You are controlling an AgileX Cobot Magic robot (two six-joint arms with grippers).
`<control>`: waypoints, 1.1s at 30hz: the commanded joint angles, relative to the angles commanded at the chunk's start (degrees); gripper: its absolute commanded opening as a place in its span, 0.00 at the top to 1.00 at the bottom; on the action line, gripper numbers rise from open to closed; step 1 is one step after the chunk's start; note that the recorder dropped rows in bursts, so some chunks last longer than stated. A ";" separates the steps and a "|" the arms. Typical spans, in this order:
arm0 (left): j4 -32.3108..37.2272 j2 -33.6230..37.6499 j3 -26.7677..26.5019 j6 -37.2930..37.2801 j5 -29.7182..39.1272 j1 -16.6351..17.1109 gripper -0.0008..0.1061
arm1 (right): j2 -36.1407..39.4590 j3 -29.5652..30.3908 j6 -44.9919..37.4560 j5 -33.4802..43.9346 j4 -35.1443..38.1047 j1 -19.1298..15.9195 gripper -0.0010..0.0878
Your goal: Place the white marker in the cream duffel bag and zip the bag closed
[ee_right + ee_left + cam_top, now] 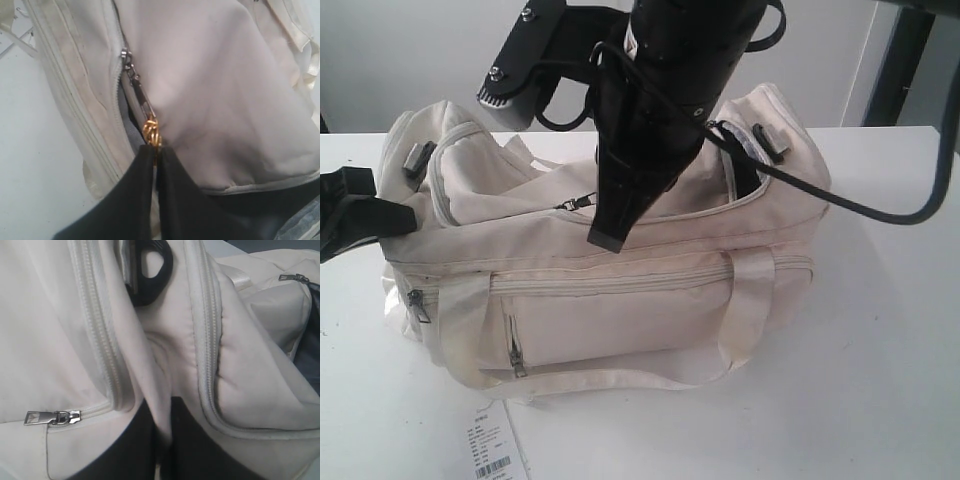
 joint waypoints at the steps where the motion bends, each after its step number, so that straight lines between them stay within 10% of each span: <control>1: 0.00 0.00 0.00 0.00 0.00 0.00 0.99 | -0.15 0.00 0.00 0.00 0.00 0.00 0.99; 33: 0.00 0.00 0.00 0.08 0.26 0.00 0.99 | -3.81 5.96 0.18 0.00 -4.51 -3.83 0.99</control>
